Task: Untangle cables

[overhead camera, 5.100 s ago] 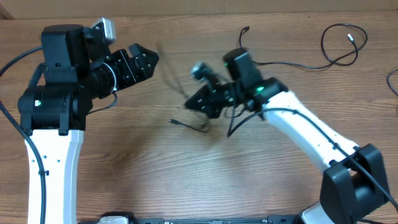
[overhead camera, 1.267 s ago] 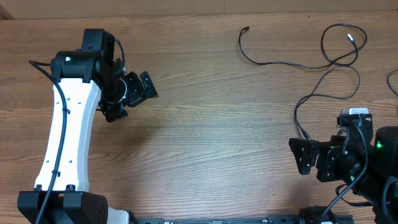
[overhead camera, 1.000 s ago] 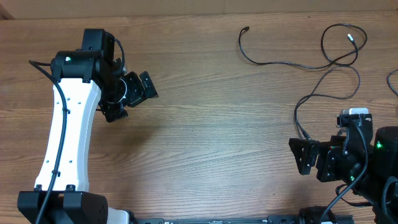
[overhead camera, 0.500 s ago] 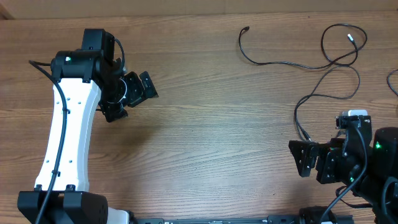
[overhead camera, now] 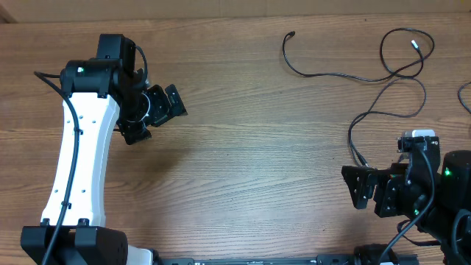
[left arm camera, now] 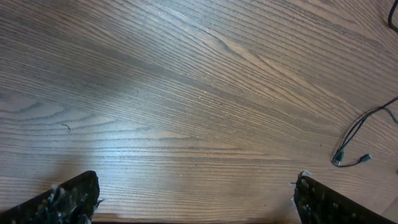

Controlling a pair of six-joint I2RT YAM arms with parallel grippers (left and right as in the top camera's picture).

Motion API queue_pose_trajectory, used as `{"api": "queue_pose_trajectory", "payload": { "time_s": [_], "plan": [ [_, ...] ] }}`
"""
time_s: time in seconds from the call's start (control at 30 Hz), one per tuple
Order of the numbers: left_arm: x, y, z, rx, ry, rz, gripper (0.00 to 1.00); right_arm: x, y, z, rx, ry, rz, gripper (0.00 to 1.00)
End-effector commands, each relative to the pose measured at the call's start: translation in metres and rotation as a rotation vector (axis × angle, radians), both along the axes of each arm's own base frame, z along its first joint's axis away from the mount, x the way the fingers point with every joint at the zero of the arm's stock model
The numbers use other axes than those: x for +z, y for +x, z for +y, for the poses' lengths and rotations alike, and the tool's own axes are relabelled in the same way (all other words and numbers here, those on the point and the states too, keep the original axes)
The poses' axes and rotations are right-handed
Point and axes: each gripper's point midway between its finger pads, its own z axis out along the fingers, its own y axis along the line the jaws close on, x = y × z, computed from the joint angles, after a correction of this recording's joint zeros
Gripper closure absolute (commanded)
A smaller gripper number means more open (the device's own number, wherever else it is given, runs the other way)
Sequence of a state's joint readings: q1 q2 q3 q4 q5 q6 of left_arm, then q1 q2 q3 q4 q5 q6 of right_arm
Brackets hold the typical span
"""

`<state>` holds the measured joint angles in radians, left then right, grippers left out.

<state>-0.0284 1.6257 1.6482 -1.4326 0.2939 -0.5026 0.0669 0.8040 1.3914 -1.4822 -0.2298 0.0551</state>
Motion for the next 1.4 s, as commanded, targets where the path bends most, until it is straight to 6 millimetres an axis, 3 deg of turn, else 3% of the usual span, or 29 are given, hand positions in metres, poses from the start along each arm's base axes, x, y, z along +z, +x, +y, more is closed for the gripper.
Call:
{"api": "queue_pose_trajectory", "payload": {
  "time_s": [0.0, 0.4, 0.7, 1.0, 1.17, 1.3, 1.37],
  "plan": [
    [0.001, 0.002, 0.003, 0.003, 0.014, -0.006, 0.01, 0.005, 0.002, 0.003, 0.02, 0.003, -0.027, 0.0],
    [0.001, 0.002, 0.003, 0.003, 0.014, -0.006, 0.0, -0.014, 0.031, 0.005, 0.056, -0.029, -0.123, 0.0],
    [0.001, 0.002, 0.003, 0.003, 0.014, -0.006, 0.0, -0.051, 0.032, 0.002, 0.04, -0.026, -0.275, 0.0],
    [0.001, 0.002, 0.003, 0.003, 0.014, -0.007, 0.0, -0.082, 0.033, -0.031, -0.128, -0.052, -0.374, 0.0],
    [0.001, 0.002, 0.003, 0.003, 0.014, -0.007, 0.01, -0.1, 0.029, -0.037, -0.163, -0.059, -0.379, 0.0],
    [0.001, 0.002, 0.003, 0.003, 0.014, -0.006, 0.01, -0.1, 0.029, -0.04, -0.174, -0.065, -0.416, 0.0],
    [0.001, 0.002, 0.003, 0.003, 0.014, -0.007, 0.0, -0.091, 0.033, -0.04, -0.174, -0.068, -0.479, 0.0]
  ]
}}
